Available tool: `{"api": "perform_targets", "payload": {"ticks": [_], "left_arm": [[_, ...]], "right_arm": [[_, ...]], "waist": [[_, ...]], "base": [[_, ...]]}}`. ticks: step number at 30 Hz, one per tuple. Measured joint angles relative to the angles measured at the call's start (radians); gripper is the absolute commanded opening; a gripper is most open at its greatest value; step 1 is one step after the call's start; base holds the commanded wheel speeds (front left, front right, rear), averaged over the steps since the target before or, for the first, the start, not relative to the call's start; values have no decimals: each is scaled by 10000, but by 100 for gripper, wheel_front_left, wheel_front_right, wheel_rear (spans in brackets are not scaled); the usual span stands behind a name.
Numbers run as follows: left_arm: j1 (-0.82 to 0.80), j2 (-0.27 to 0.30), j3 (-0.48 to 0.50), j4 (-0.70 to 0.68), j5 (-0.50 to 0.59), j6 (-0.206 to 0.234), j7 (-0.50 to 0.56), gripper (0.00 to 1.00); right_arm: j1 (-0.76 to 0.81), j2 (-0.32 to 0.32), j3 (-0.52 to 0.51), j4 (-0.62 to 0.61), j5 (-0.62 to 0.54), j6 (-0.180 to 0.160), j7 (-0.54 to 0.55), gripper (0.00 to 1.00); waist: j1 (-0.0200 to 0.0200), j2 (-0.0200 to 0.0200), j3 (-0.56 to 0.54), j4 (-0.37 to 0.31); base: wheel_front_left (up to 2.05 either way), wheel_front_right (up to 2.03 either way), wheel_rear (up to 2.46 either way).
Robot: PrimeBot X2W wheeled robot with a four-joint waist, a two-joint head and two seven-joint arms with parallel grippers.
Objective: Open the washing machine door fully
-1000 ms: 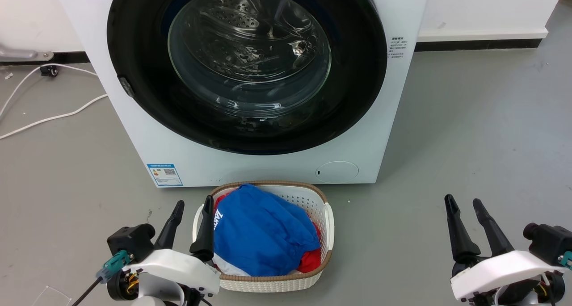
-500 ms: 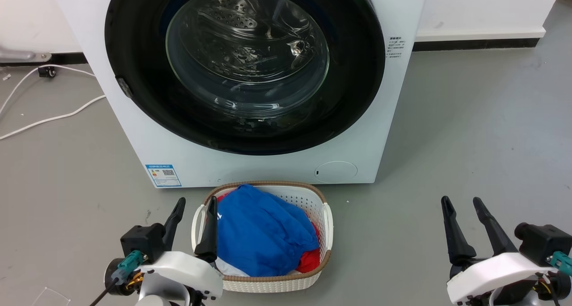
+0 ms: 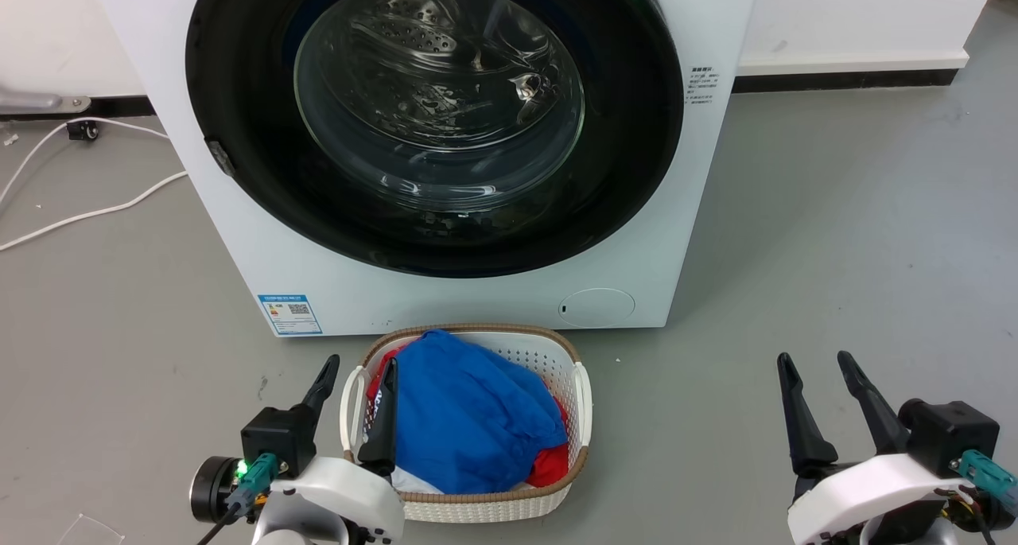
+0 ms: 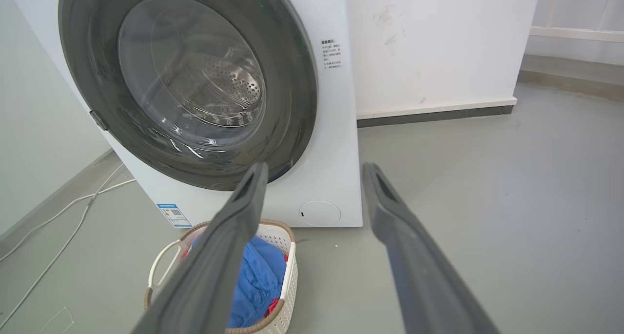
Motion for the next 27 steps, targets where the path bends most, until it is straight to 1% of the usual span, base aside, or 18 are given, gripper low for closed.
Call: {"api": "perform_targets", "payload": {"ticks": [2, 12, 23, 27], "left_arm": [[-7, -2, 13, 6, 121, 56, -40, 100], [-13, -6, 121, 0, 709, 67, -226, 100], [-36, -107, 278, 107, 1177, 17, -439, 100], [-37, -222, 362, 111, 1290, -33, -491, 100]], "right_arm": [[4, 6, 8, 2, -130, 0, -40, 100], [22, 21, 10, -17, -729, 0, -128, 100], [47, 33, 4, -15, -945, 2, -322, 100], [40, 33, -12, 21, -993, 15, -420, 100]], "waist": [[0, 0, -5, 4], [0, 0, -14, 45], [0, 0, 1, 69], [0, 0, 14, 60]], "base": [[0, 0, 0], [0, 0, 0], [0, 0, 0], [0, 0, 0]]}}
